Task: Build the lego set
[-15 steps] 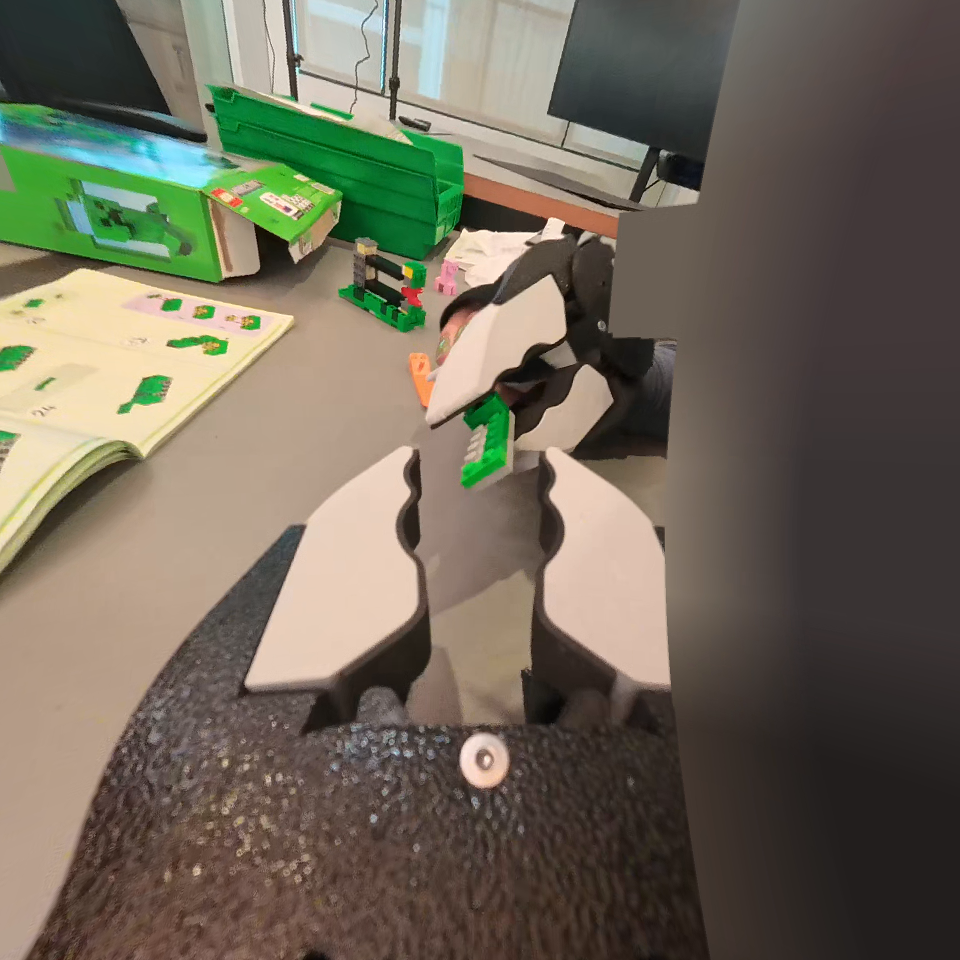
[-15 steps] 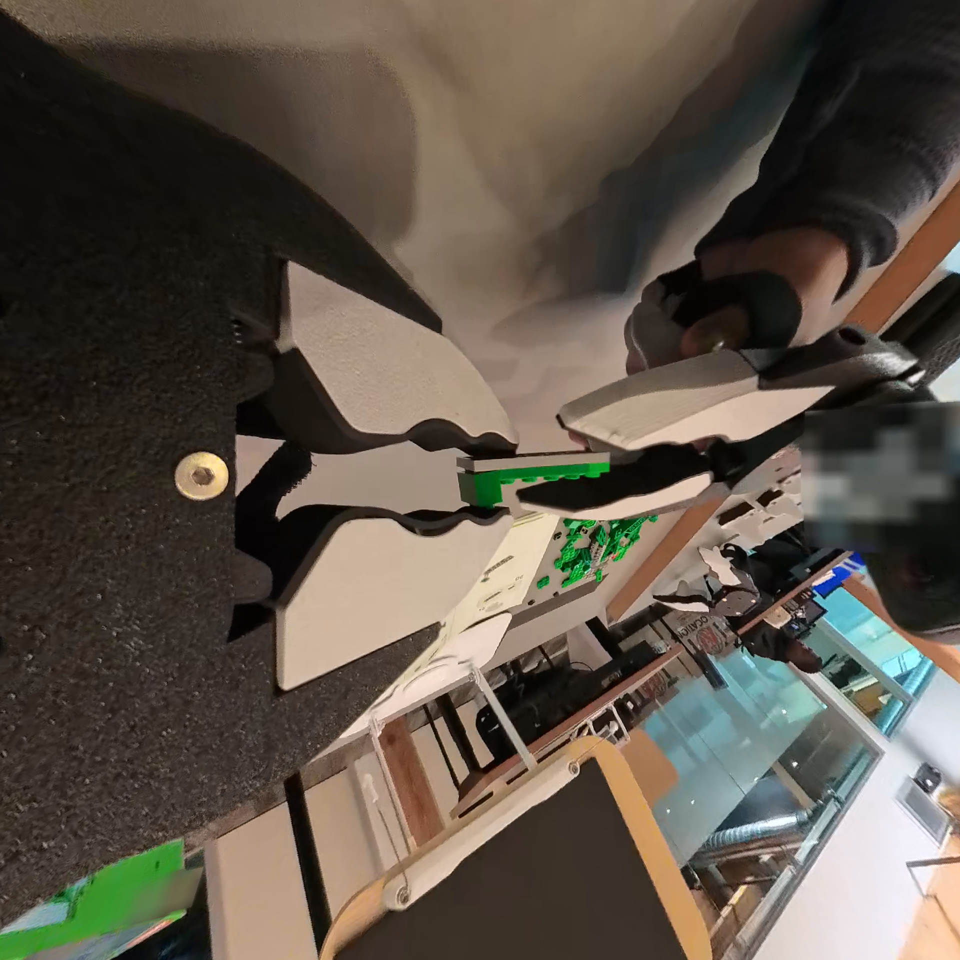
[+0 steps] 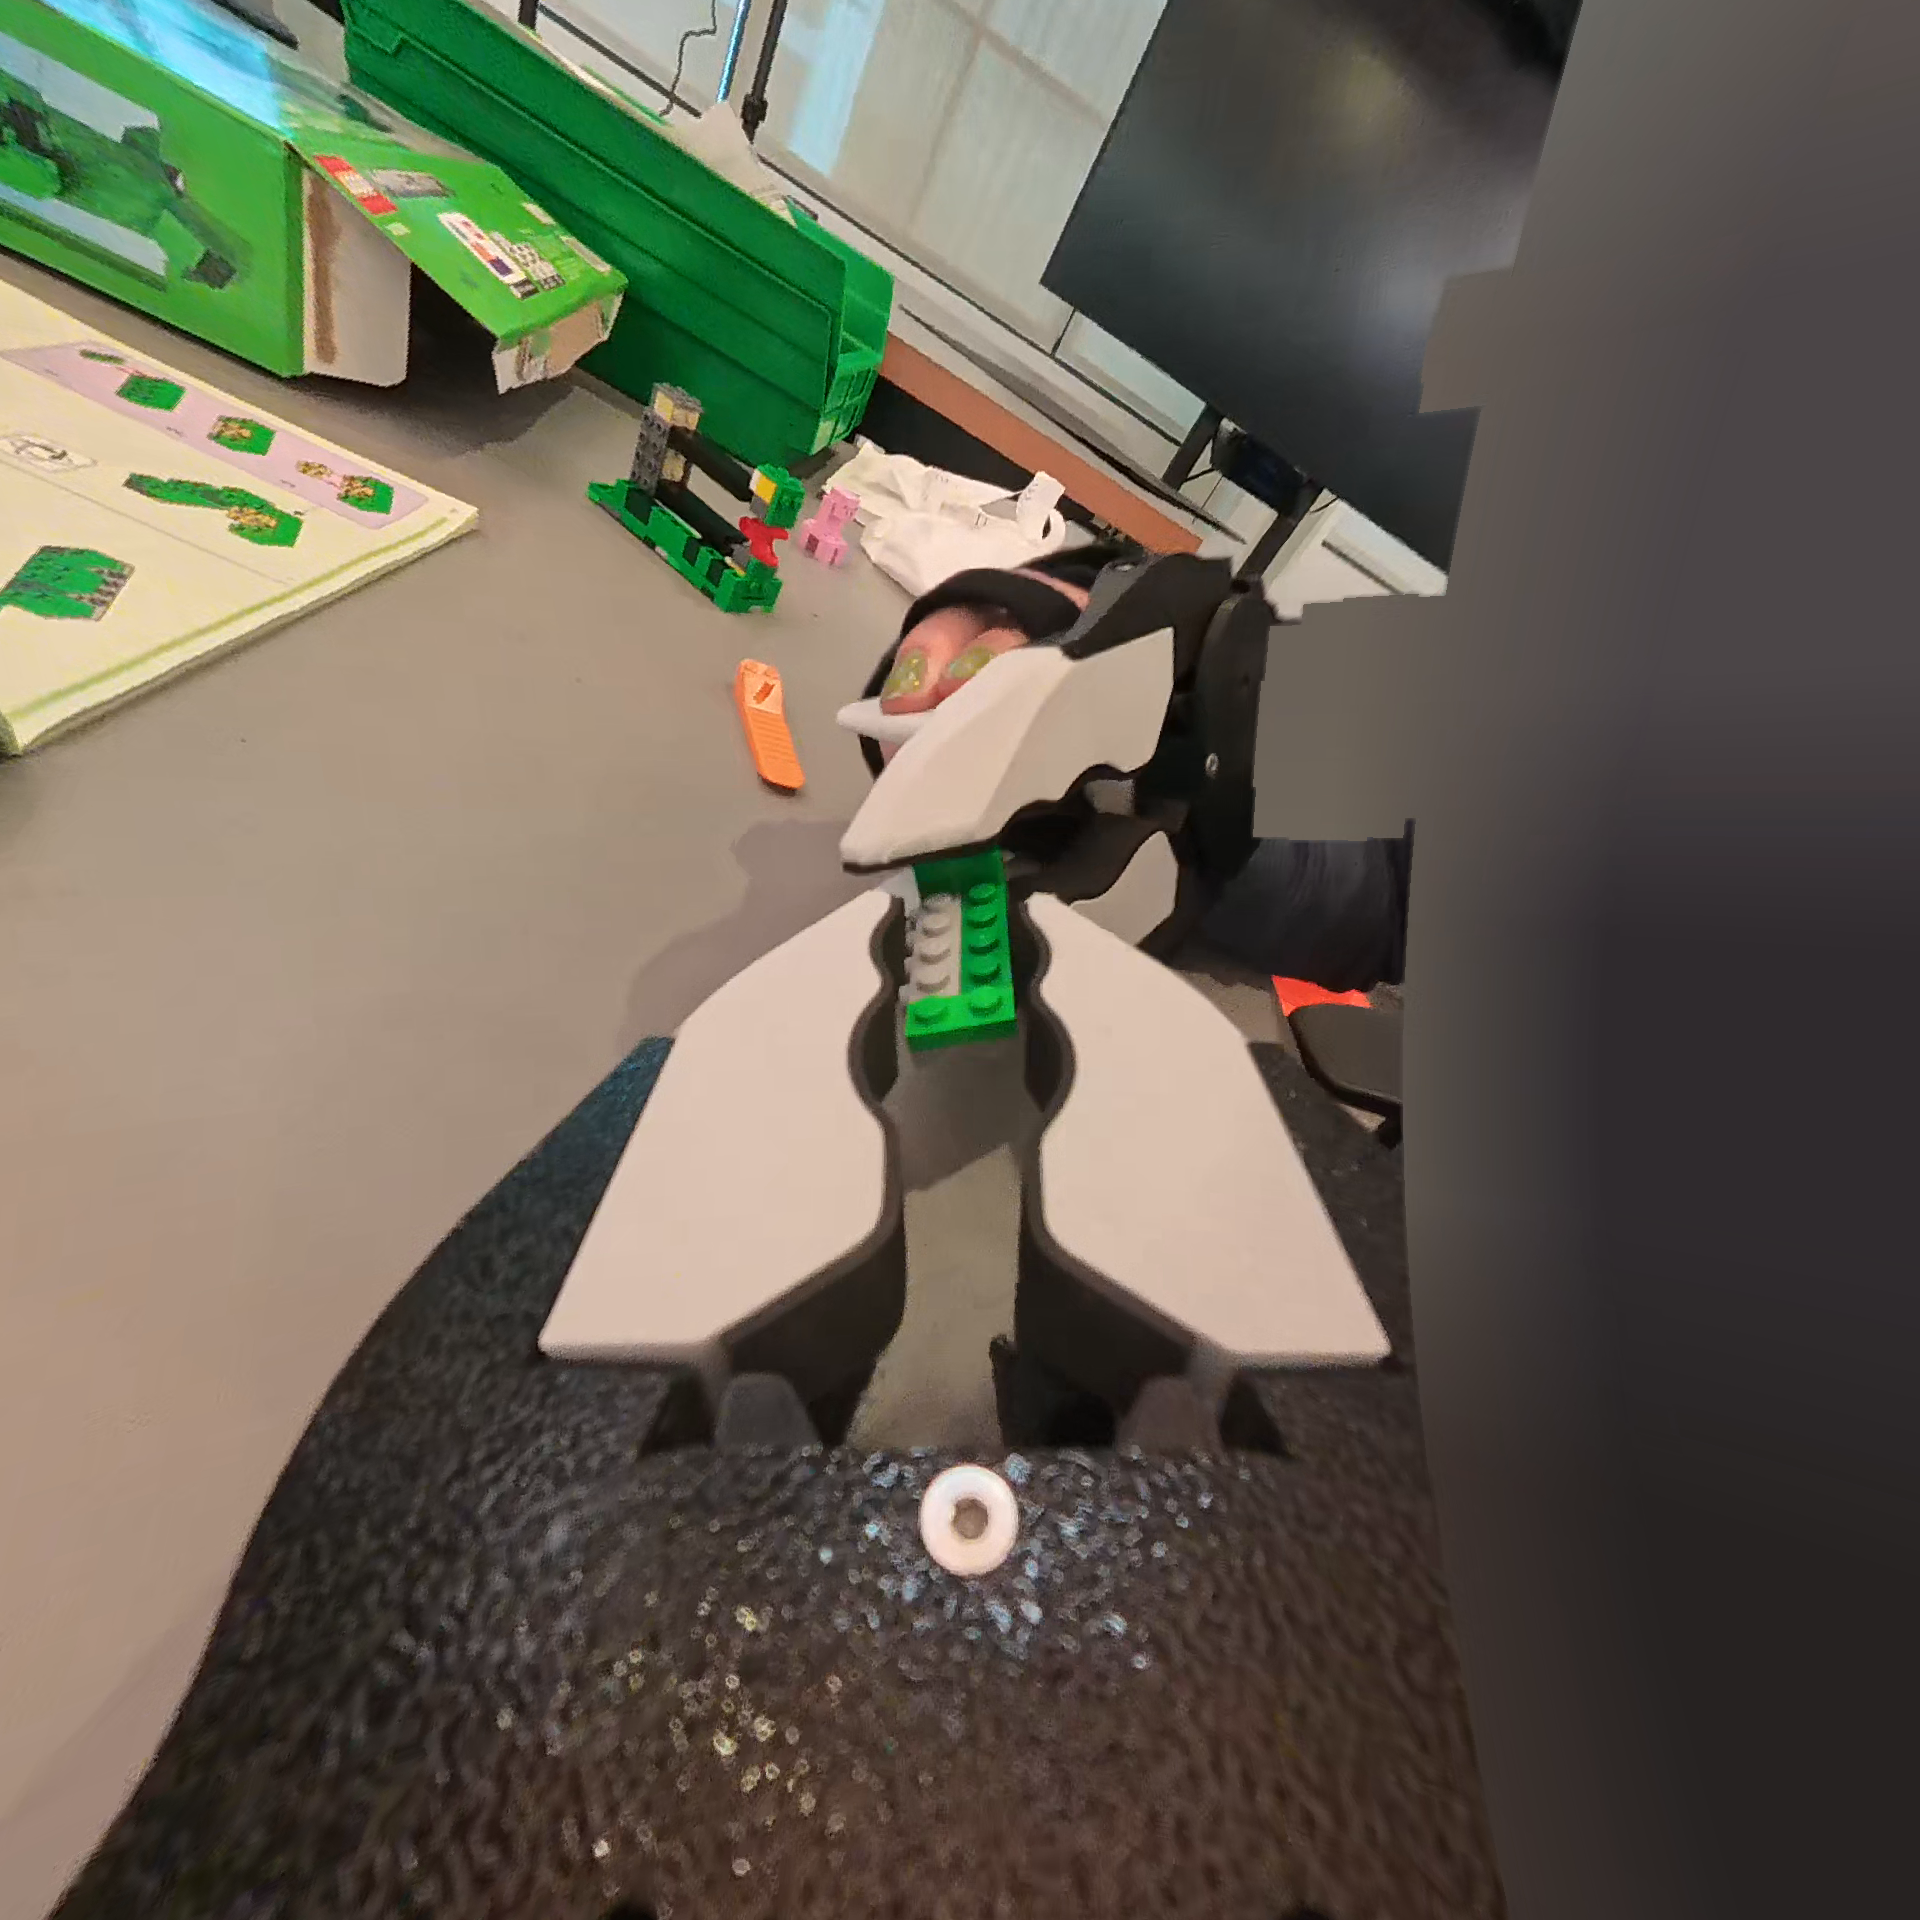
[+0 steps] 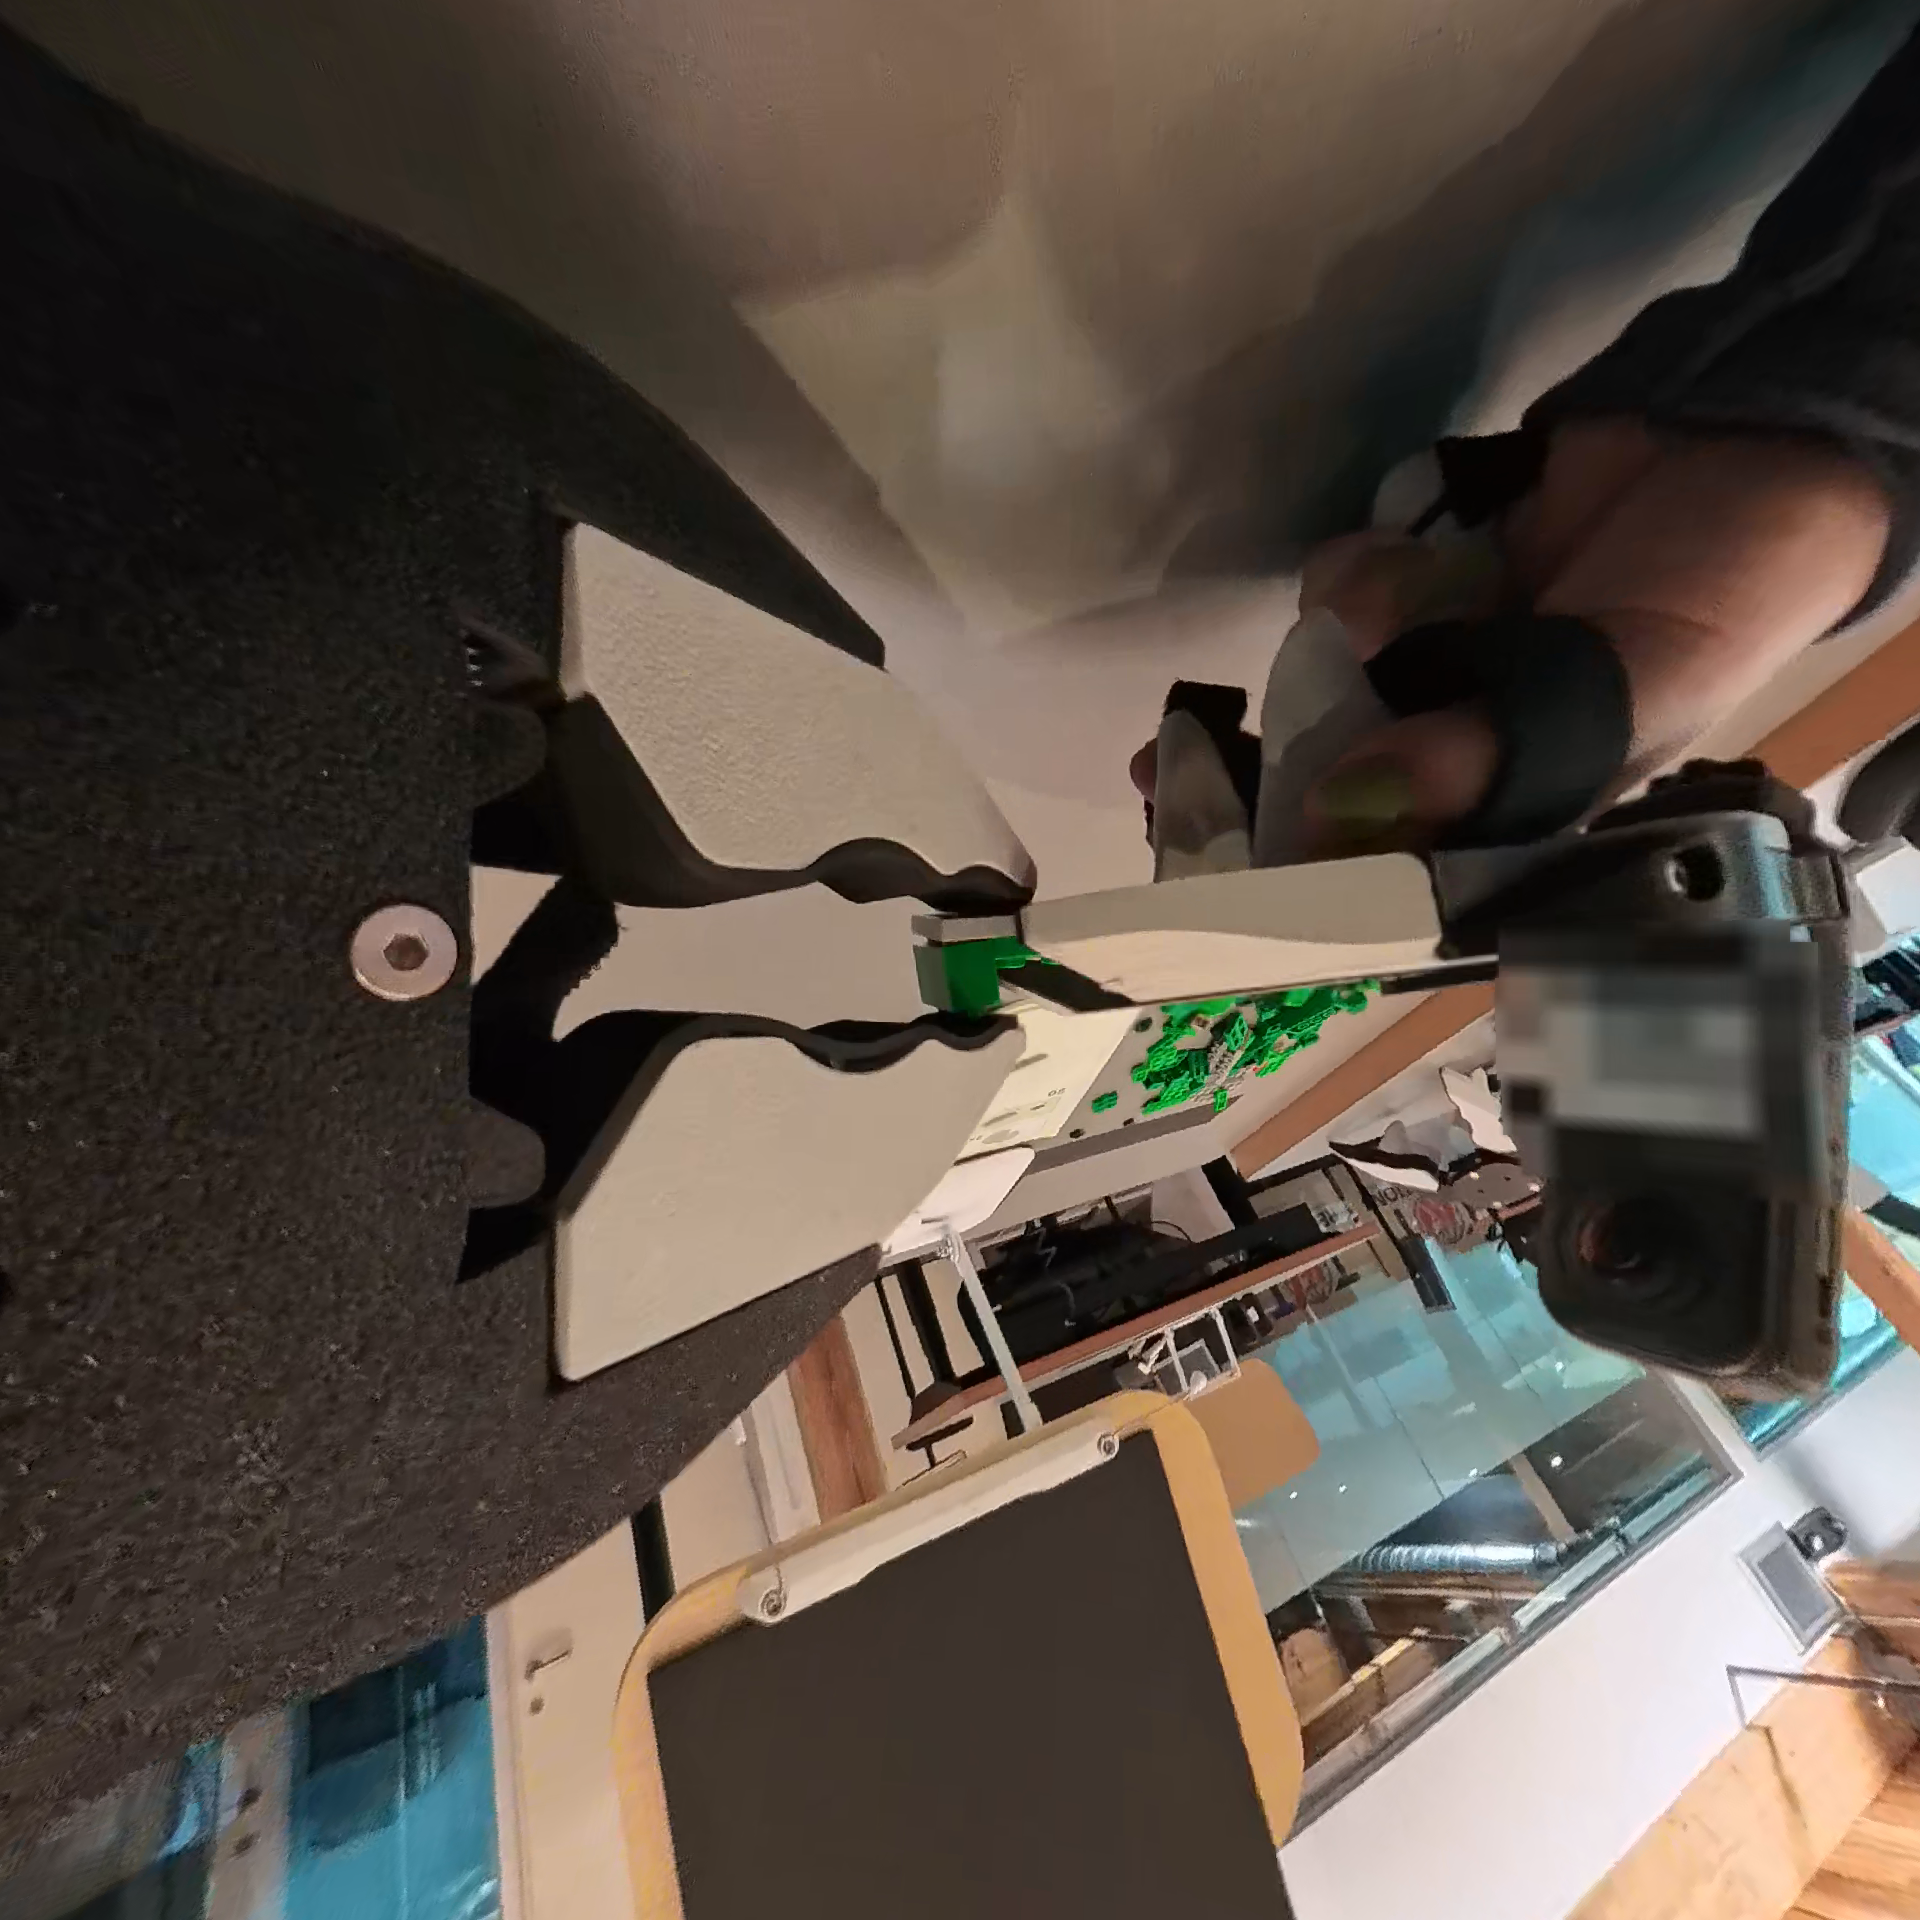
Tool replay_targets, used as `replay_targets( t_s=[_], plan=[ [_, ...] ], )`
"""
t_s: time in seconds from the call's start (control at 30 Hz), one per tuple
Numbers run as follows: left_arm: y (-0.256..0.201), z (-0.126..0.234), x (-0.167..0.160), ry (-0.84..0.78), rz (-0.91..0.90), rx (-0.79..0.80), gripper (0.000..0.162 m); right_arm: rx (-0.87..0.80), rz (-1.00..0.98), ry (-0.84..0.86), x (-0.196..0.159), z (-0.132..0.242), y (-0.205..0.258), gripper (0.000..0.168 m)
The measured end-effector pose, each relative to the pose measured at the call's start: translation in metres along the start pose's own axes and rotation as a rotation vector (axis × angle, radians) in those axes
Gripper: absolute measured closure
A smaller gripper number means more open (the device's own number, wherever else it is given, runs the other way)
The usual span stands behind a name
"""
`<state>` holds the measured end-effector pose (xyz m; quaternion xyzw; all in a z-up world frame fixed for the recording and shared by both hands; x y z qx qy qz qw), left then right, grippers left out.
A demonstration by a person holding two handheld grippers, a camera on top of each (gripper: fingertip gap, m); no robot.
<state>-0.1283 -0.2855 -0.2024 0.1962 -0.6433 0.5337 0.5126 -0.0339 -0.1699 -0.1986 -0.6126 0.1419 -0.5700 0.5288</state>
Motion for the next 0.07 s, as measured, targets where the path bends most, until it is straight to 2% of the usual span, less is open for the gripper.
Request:
replay_targets(
  t_s=[0.07],
  plan=[
    [0.0010, 0.0018, 0.0010, -0.028, 0.034, -0.029, 0.143, -0.022, -0.055, -0.024, 0.0005, 0.0001, -0.0020, 0.147]
  ],
)
Point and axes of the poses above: each gripper's, where its closed fingertips meet, z back along the fingers, x out of its top, y = z × x across the jaws, the point moved 9 cm from there along z, back along the fingers, and after that the axes turned 1 degree about z, right-handed, at the moved point
